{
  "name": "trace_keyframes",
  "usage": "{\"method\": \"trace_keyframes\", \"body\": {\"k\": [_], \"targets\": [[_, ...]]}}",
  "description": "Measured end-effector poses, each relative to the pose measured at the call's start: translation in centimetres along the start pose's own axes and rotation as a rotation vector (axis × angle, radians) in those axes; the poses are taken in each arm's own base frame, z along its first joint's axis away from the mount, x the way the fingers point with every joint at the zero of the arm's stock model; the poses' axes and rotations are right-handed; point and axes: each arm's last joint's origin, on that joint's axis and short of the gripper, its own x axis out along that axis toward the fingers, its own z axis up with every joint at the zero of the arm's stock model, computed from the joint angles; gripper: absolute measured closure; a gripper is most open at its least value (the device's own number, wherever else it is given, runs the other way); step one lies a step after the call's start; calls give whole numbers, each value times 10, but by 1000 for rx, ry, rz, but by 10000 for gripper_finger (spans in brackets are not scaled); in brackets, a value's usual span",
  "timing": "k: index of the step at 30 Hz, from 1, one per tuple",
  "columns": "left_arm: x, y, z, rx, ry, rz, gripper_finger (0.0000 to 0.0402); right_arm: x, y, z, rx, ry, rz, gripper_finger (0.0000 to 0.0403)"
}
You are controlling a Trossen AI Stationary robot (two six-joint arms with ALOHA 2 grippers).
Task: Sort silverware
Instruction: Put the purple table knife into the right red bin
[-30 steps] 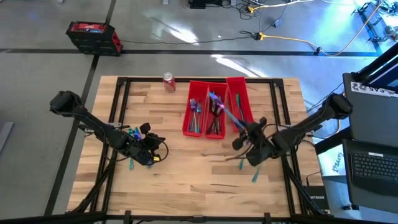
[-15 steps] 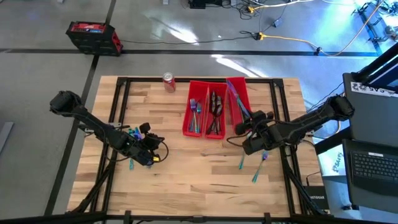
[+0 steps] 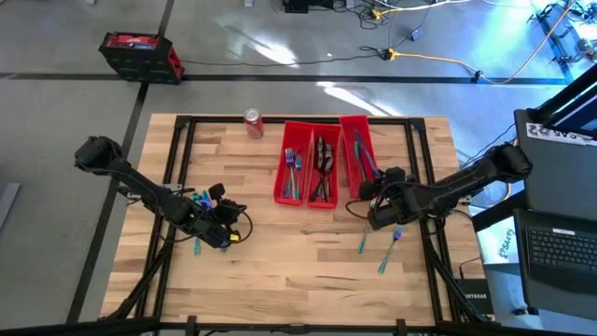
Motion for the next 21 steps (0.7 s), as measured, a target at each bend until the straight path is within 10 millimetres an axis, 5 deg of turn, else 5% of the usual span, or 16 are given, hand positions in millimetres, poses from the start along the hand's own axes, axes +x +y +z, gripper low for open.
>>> {"method": "trace_keyframes", "body": {"k": [10, 21], "targets": [[0, 0, 0, -1, -9, 13, 402, 11, -1, -9, 15, -26, -23, 345], [0, 0, 0, 9, -9, 13, 402, 14, 21, -7, 64, 10, 37, 347]]}}
